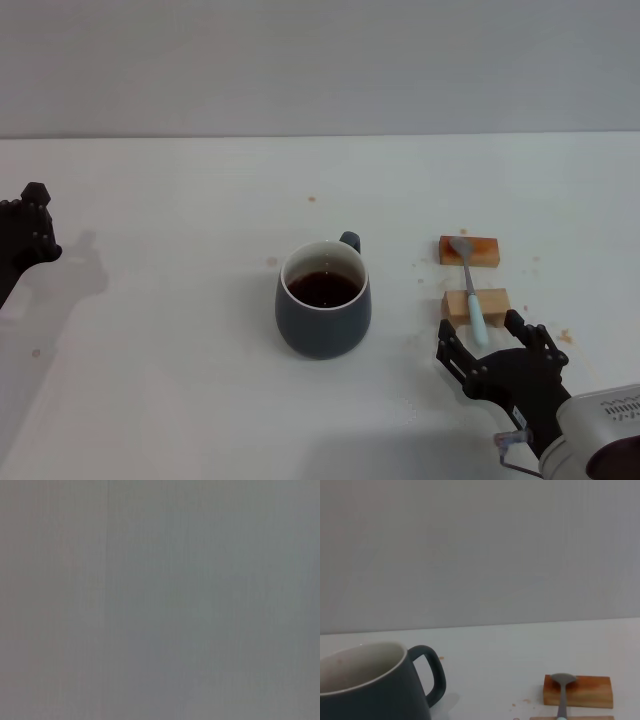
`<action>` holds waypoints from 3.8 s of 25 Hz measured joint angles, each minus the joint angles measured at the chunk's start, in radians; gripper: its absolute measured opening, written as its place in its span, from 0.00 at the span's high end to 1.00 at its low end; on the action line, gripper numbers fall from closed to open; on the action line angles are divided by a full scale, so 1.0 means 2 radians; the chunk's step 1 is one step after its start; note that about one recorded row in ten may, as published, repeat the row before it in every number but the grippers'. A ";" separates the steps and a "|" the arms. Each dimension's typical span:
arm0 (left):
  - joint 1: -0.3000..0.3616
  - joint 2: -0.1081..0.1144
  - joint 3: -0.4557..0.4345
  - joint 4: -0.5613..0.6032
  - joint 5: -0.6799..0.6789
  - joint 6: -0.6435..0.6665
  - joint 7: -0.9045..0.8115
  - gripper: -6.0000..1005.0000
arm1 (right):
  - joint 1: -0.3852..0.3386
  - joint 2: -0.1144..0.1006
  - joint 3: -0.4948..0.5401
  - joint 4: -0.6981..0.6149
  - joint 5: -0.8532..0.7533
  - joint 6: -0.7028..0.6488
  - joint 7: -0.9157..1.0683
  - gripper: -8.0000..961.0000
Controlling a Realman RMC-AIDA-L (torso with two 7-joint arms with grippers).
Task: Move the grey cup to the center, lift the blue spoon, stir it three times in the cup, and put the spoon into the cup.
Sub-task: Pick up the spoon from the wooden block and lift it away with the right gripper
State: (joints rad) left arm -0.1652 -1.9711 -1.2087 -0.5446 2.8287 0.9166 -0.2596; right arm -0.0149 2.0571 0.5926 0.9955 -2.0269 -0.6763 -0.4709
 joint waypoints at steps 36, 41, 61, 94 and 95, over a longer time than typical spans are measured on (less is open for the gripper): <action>0.001 0.000 -0.005 -0.007 0.000 -0.001 0.006 1.00 | 0.005 -0.001 0.012 0.001 -0.003 0.017 0.000 0.29; -0.001 0.000 -0.005 -0.008 0.000 -0.002 0.006 1.00 | 0.006 -0.001 0.012 0.002 -0.004 0.018 0.000 0.42; -0.001 0.000 -0.010 -0.013 0.000 -0.006 0.010 1.00 | 0.006 -0.002 0.018 0.003 -0.004 0.018 0.000 0.65; -0.004 0.002 -0.019 -0.020 0.008 -0.015 0.012 1.00 | 0.008 -0.002 0.025 0.005 -0.004 0.019 0.000 0.82; -0.004 0.002 -0.019 -0.020 0.007 -0.015 0.012 1.00 | 0.008 -0.002 0.025 0.005 -0.004 0.019 0.000 0.82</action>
State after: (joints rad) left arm -0.1728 -1.9680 -1.2465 -0.5845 2.8436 0.8866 -0.2362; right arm 0.0017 2.0539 0.6427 1.0063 -2.0347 -0.6380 -0.4709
